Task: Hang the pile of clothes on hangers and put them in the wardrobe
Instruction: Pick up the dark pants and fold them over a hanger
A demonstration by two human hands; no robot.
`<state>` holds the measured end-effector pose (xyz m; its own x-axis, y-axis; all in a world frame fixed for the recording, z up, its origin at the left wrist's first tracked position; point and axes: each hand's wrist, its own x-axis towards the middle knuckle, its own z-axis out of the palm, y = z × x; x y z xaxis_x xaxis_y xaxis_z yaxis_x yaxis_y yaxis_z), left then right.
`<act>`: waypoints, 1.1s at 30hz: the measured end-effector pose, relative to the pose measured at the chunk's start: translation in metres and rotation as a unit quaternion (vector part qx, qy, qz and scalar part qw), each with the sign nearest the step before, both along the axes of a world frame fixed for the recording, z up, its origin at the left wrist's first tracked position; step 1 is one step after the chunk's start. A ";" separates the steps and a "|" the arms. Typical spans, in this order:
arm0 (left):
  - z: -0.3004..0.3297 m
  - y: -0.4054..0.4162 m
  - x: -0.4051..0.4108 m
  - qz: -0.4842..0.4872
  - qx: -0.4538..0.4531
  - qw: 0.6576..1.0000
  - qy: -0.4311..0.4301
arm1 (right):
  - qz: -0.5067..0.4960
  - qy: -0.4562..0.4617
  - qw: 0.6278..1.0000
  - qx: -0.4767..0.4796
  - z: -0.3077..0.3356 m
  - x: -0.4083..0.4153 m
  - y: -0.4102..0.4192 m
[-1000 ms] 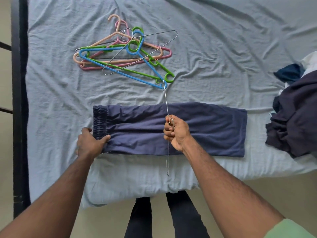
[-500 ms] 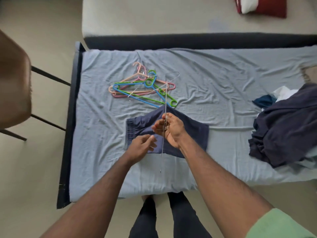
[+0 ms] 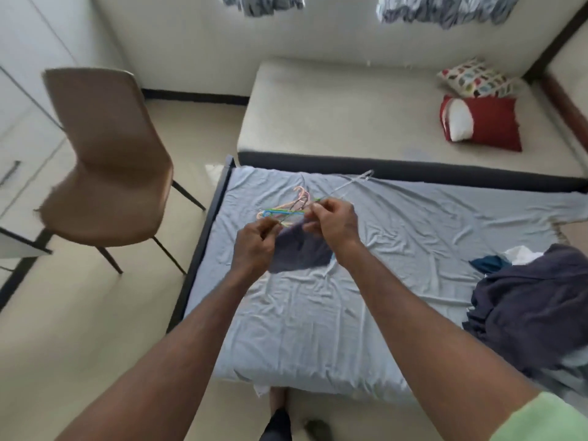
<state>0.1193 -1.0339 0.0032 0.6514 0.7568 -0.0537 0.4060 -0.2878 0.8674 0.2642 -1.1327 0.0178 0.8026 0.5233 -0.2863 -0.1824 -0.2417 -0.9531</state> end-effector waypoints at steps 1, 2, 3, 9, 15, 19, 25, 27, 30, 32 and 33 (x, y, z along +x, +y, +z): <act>0.012 0.003 -0.006 0.006 0.028 1.000 0.000 | 0.003 -0.082 0.995 -0.051 0.006 0.001 -0.006; 0.026 0.005 -0.015 0.016 0.054 0.998 0.002 | 0.005 -0.153 0.984 -0.092 0.014 0.000 -0.012; 0.038 0.006 -0.024 0.024 0.074 0.997 0.012 | 0.006 -0.207 0.971 -0.116 0.022 -0.001 -0.021; 0.114 0.015 -0.118 0.050 0.141 0.985 0.084 | 0.158 -0.440 0.870 -0.153 0.057 -0.027 -0.038; 0.211 0.016 -0.248 0.095 0.162 0.978 0.089 | 0.354 -0.549 0.754 -0.075 0.105 -0.095 -0.003; 0.273 0.025 -0.343 0.161 0.181 0.966 0.095 | 0.429 -0.556 0.707 0.079 0.153 -0.159 0.037; 0.339 0.039 -0.482 0.300 0.234 0.919 0.100 | 0.388 -0.586 0.671 0.234 0.225 -0.298 0.113; 0.350 0.045 -0.528 0.362 0.262 0.889 0.097 | 0.381 -0.594 0.658 0.263 0.246 -0.348 0.136; 0.365 0.054 -0.596 0.409 0.311 0.849 0.125 | 0.372 -0.611 0.630 0.300 0.274 -0.419 0.169; 0.376 0.065 -0.645 0.425 0.311 0.839 0.134 | 0.365 -0.626 0.612 0.316 0.292 -0.465 0.192; 0.383 0.071 -0.668 0.428 0.307 0.837 0.147 | 0.357 -0.631 0.607 0.325 0.301 -0.487 0.204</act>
<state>-0.5490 -0.9628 0.3859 -0.1175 0.8835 0.4535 0.8609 -0.1370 0.4900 -0.2228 -0.9283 0.3184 -0.3304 0.5402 0.7739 0.7226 0.6723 -0.1607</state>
